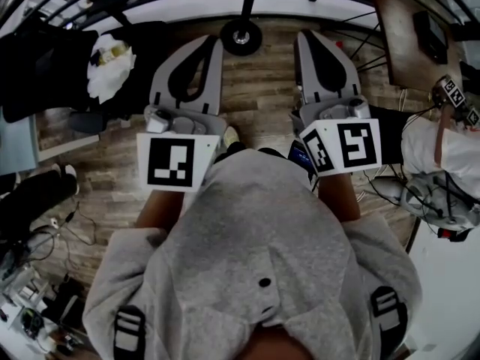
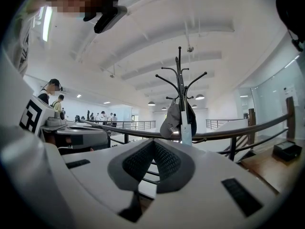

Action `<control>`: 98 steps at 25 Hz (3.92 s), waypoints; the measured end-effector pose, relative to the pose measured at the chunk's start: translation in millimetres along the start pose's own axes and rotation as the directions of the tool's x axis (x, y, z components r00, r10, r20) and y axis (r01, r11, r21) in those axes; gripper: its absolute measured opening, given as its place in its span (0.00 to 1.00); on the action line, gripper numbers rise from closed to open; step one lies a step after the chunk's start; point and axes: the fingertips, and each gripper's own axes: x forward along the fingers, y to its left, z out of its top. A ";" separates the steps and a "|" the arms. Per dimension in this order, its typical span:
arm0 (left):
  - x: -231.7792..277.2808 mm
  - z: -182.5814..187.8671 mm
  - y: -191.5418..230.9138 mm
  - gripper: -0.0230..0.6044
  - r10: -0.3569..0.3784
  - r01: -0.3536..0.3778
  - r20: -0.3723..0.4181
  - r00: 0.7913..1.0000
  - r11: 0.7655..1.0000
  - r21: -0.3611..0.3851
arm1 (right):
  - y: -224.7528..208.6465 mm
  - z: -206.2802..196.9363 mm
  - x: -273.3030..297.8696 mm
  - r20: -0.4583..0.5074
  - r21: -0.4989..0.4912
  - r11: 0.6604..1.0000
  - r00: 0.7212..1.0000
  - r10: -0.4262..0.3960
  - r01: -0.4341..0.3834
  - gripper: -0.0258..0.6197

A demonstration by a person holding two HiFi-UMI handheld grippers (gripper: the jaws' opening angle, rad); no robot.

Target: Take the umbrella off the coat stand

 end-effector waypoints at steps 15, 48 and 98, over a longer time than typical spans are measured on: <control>-40.5 18.7 -9.9 0.05 -0.014 0.014 0.048 0.999 1.000 0.005 | 25.5 15.4 -33.7 0.017 -0.059 0.998 0.999 -0.028 0.029 0.06; 84.9 10.9 -28.2 0.05 0.047 -0.048 0.015 0.999 0.998 0.044 | -100.7 10.2 24.7 0.031 -0.002 1.000 0.999 0.004 -0.004 0.06; 255.8 11.0 -2.9 0.05 0.204 -0.202 -0.020 0.979 0.974 0.100 | -220.1 -0.3 165.9 0.017 0.046 0.969 0.971 0.240 -0.241 0.16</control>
